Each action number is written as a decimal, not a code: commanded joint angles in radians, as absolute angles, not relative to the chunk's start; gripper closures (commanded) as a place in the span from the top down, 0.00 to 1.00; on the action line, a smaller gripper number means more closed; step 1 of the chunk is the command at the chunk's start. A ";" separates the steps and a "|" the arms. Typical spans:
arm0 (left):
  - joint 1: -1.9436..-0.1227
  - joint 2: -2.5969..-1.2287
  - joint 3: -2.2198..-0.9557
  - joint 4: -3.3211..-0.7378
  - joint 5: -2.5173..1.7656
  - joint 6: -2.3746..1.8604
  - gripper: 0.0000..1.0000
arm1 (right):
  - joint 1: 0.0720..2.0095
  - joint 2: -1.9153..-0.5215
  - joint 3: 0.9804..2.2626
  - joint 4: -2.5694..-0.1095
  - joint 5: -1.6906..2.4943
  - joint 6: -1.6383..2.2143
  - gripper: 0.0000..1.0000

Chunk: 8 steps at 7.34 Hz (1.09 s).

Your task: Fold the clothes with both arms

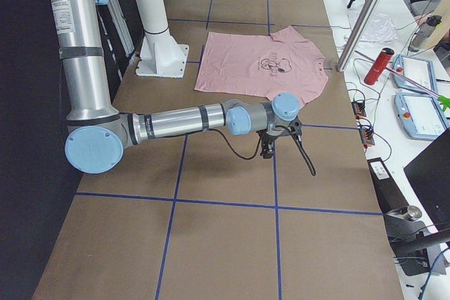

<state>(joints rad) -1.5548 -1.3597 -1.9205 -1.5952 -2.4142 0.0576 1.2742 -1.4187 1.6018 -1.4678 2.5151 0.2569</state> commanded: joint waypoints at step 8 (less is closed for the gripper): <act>-1.555 -1.321 -1.973 -1.597 -2.414 0.066 1.00 | 0.916 -0.982 1.183 -1.071 2.039 1.158 0.77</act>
